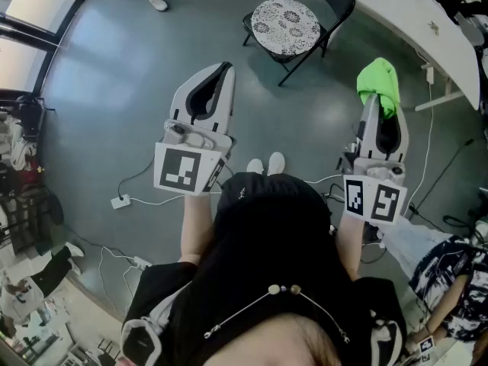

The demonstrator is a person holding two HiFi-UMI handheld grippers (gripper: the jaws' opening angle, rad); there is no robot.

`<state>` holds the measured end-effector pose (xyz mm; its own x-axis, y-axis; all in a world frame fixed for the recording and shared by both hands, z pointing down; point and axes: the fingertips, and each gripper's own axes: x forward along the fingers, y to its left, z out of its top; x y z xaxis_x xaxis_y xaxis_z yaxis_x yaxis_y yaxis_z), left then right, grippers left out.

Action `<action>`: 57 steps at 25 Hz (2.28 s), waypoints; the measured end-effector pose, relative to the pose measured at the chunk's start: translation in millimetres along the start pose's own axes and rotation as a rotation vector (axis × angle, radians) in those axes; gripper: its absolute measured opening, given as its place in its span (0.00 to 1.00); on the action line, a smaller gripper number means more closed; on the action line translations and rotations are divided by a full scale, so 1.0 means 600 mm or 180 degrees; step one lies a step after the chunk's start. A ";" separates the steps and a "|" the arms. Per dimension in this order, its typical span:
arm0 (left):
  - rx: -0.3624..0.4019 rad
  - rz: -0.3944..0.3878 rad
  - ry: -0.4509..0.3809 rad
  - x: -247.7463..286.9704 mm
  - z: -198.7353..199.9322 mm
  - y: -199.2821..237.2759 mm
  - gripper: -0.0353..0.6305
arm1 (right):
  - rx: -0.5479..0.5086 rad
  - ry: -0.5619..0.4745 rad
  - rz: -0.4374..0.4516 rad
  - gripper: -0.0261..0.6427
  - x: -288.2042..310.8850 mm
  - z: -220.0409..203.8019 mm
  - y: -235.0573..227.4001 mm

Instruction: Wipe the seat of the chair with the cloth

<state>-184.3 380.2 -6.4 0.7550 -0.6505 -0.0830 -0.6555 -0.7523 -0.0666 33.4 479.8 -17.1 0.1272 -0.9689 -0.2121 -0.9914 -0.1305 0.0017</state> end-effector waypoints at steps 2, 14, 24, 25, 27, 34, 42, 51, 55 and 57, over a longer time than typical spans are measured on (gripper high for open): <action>-0.0001 0.0001 0.0001 0.001 -0.001 0.000 0.06 | -0.0010 0.0008 0.0000 0.16 -0.002 0.001 -0.004; -0.0017 -0.0001 0.0013 0.011 -0.006 -0.003 0.06 | 0.0044 0.0009 0.0011 0.16 0.003 -0.001 -0.011; -0.0077 0.0043 0.0006 0.048 -0.011 -0.026 0.06 | 0.0049 0.0018 -0.0054 0.17 0.008 -0.004 -0.081; -0.0070 0.0048 0.0014 0.052 -0.013 -0.031 0.06 | 0.0062 0.0022 -0.0059 0.17 0.008 -0.006 -0.089; -0.0059 0.0055 0.0040 0.059 -0.017 -0.041 0.06 | 0.0098 0.0034 -0.0075 0.17 0.007 -0.012 -0.107; -0.0035 0.0060 0.0128 0.082 -0.033 -0.059 0.06 | 0.0234 0.0088 -0.0140 0.17 0.011 -0.036 -0.154; -0.0041 0.0036 0.0091 0.134 -0.043 -0.044 0.06 | 0.0191 0.0084 -0.0153 0.17 0.052 -0.049 -0.174; -0.0127 0.0045 0.0045 0.240 -0.068 0.044 0.06 | 0.0088 0.0129 -0.0127 0.17 0.186 -0.084 -0.178; -0.0165 0.0044 0.0042 0.306 -0.084 0.114 0.06 | 0.0038 0.0148 -0.0064 0.17 0.285 -0.107 -0.163; -0.0156 0.0002 0.0050 0.341 -0.089 0.146 0.06 | 0.0036 0.0191 -0.0029 0.17 0.339 -0.123 -0.155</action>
<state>-86.2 175.5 24.0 0.7550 -0.6522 -0.0675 -0.6545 -0.7559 -0.0177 153.7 279.5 11.7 0.1374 -0.9786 -0.1531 -0.9905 -0.1373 -0.0110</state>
